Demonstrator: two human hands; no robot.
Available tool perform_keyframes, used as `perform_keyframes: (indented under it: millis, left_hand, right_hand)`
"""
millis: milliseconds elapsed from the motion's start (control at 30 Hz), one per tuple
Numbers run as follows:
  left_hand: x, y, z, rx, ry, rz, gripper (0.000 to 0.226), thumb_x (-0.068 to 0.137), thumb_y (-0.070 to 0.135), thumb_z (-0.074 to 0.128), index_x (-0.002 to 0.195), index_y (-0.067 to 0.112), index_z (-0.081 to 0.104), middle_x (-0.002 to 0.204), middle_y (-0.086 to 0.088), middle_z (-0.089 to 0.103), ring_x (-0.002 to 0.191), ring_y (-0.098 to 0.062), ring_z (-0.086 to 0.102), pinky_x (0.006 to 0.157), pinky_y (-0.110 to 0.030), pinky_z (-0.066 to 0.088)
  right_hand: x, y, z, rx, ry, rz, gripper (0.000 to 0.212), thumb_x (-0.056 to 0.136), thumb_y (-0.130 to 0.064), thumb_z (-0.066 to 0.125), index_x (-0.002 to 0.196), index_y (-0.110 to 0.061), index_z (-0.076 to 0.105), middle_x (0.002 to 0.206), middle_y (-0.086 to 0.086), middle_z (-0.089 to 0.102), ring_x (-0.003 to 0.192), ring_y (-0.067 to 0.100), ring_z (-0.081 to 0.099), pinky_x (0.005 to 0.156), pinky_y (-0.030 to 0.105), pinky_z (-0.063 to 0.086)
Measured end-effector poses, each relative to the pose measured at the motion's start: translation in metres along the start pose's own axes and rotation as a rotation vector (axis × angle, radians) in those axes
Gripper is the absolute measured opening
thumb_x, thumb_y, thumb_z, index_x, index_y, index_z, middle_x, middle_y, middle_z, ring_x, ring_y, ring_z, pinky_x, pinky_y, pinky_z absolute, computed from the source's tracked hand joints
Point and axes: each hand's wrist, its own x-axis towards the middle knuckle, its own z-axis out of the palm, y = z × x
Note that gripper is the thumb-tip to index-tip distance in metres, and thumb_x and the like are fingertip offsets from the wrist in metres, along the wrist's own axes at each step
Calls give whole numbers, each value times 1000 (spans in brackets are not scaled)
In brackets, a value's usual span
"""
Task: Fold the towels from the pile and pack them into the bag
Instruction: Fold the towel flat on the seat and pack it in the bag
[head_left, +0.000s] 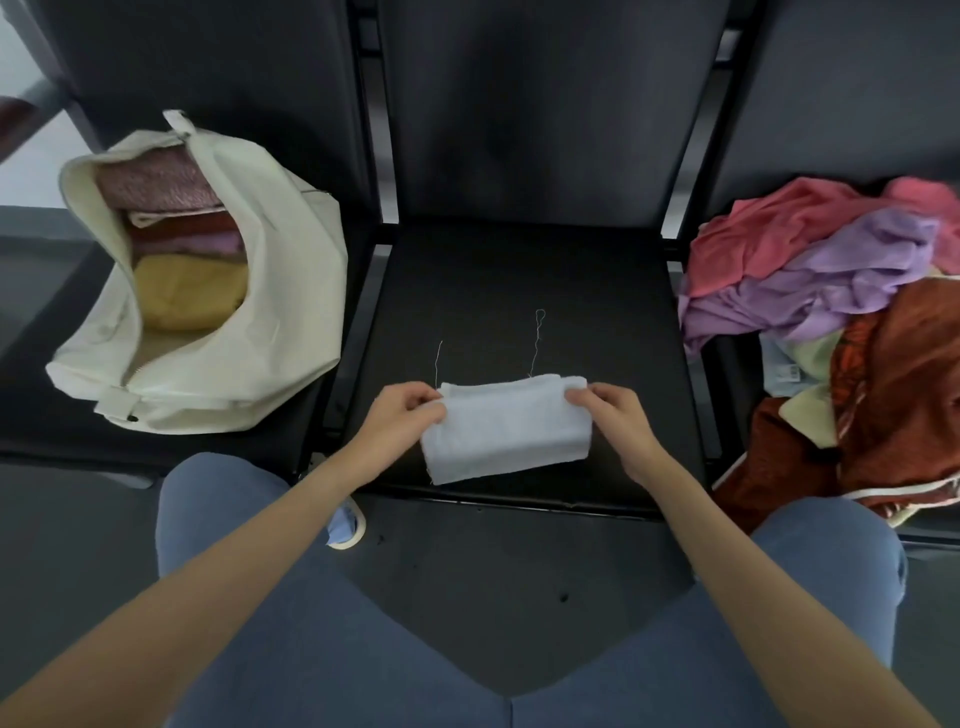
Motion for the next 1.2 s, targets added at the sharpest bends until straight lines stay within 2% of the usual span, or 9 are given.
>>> perform_keyframes:
  millis: [133, 267, 367, 600, 733, 833, 1000, 1133, 1200]
  left_hand:
    - [30, 3, 2, -195, 129, -228, 20, 84, 4, 59, 104, 8, 61, 98, -8, 62, 89, -17, 59, 69, -28, 50]
    - [45, -8, 3, -415, 136, -324, 52, 82, 4, 64, 130, 7, 48, 116, -15, 59, 100, -27, 61, 78, -33, 53]
    - [40, -18, 10, -200, 168, -276, 61, 81, 6, 68, 136, 7, 41, 123, -8, 56, 108, -22, 57, 76, -25, 49]
    - [27, -43, 27, 240, 120, -338, 53, 67, 44, 77, 105, 10, 60, 116, -8, 54, 102, -23, 58, 85, -38, 54]
    - [27, -32, 27, 64, 128, -328, 19, 74, 24, 75, 84, 14, 62, 98, -4, 65, 95, -22, 64, 69, -29, 53]
    - [23, -20, 10, -86, 175, -309, 24, 77, 16, 75, 96, 9, 61, 97, -3, 66, 94, -19, 65, 74, -30, 54]
    - [11, -2, -59, -248, 372, -185, 30, 80, 10, 73, 106, 7, 58, 105, -10, 66, 95, -23, 65, 85, -38, 55]
    - [-1, 17, -123, -274, 651, 7, 22, 84, 11, 69, 103, 13, 59, 94, 5, 65, 83, -6, 62, 69, -14, 51]
    - [-2, 18, -155, -205, 802, 80, 24, 84, 16, 68, 106, 11, 60, 95, 4, 64, 83, -7, 60, 69, -15, 46]
  right_hand:
    - [18, -3, 12, 175, 15, 158, 30, 84, -27, 69, 105, -6, 67, 106, 8, 69, 100, 24, 64, 89, 40, 52]
    - [30, 2, 18, 49, 79, 152, 31, 83, -10, 68, 113, -3, 63, 102, 6, 67, 88, 15, 64, 67, 24, 51]
    - [36, 11, 23, -19, 175, 121, 38, 83, -12, 70, 118, -2, 59, 109, 7, 65, 92, 16, 63, 74, 24, 51]
    - [43, 30, 41, -408, 261, 110, 42, 79, -32, 71, 110, -7, 59, 114, 8, 52, 109, 22, 49, 94, 39, 48]
    - [34, 14, 49, -276, 258, 19, 24, 86, -17, 65, 104, -10, 51, 94, -2, 54, 89, 13, 54, 68, 18, 45]
    - [26, -8, 59, -179, 238, -59, 27, 88, -16, 66, 109, -10, 51, 89, -8, 53, 80, 5, 55, 62, 13, 41]
    - [16, -57, 98, -71, 174, -246, 34, 81, -17, 74, 105, -16, 50, 99, -1, 61, 89, 9, 62, 73, 21, 52]
    - [5, -103, 152, -6, 121, -417, 45, 79, -14, 77, 111, -18, 46, 99, -9, 60, 93, 4, 63, 79, 21, 55]
    - [1, -122, 183, 47, 80, -482, 49, 79, -11, 77, 116, -17, 46, 93, -12, 64, 91, 2, 64, 80, 22, 55]
